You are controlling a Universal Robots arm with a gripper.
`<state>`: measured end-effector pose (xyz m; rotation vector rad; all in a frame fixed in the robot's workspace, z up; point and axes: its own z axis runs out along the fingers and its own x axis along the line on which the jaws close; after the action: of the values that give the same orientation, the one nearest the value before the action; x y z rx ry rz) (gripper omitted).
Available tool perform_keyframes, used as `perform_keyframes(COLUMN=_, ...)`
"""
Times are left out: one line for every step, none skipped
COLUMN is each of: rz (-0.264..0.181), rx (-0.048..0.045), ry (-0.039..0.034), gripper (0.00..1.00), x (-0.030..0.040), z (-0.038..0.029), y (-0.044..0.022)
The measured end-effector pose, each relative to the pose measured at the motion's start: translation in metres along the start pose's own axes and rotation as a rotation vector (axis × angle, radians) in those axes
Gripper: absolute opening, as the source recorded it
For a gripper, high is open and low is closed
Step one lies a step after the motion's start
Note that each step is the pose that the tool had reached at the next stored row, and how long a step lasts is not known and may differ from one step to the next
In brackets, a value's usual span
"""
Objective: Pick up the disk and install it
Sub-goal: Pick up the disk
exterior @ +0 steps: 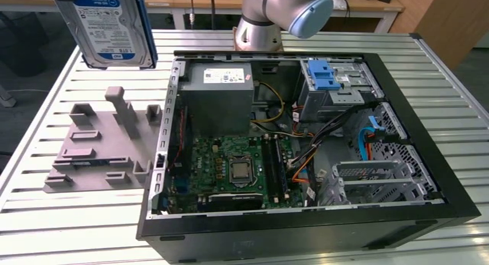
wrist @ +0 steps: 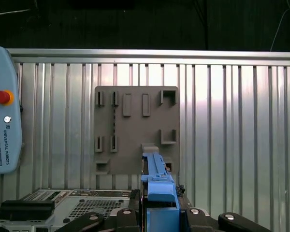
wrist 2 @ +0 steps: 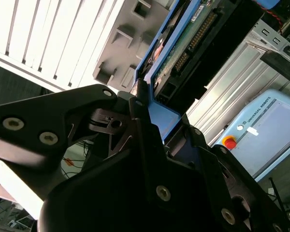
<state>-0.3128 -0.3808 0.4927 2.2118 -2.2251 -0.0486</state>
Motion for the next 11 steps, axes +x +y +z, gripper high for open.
perform_keyframes(rz=0.0, rx=0.0, ry=-0.0001, gripper=0.36, x=0.0, z=0.0, y=0.0)
perform_keyframes(rz=0.0, rx=-0.0001, ry=-0.0001, gripper=0.36, x=0.0, z=0.0, y=0.0001)
perform_keyframes(rz=0.0, rx=0.0, ry=-0.0001, gripper=0.36, x=0.0, z=0.0, y=0.0001)
perform_keyframes(rz=0.0, rx=0.0, ry=-0.0002, gripper=0.36, x=0.0, z=0.0, y=0.0)
perform_keyframes(rz=0.0, rx=-0.0001, ry=-0.0002, gripper=0.36, x=0.0, z=0.0, y=0.0001)
perform_keyframes(rz=0.0, rx=-0.0001, ry=-0.0002, gripper=0.36, x=0.0, z=0.0, y=0.0001)
perform_keyframes(rz=0.0, rx=-0.0001, ry=-0.0003, gripper=0.36, x=0.0, z=0.0, y=0.0001)
perform_keyframes(rz=0.0, rx=-0.0001, ry=-0.0003, gripper=0.36, x=0.0, z=0.0, y=0.0001)
perform_keyframes(rz=0.0, rx=0.0, ry=-0.0004, gripper=0.36, x=0.0, z=0.0, y=0.0001)
perform_keyframes(rz=0.0, rx=0.0, ry=-0.0004, gripper=0.36, x=0.0002, z=0.0, y=0.0001)
perform_keyframes(rz=0.0, rx=-0.0001, ry=-0.0004, gripper=0.36, x=0.0009, z=-0.0001, y=0.0001)
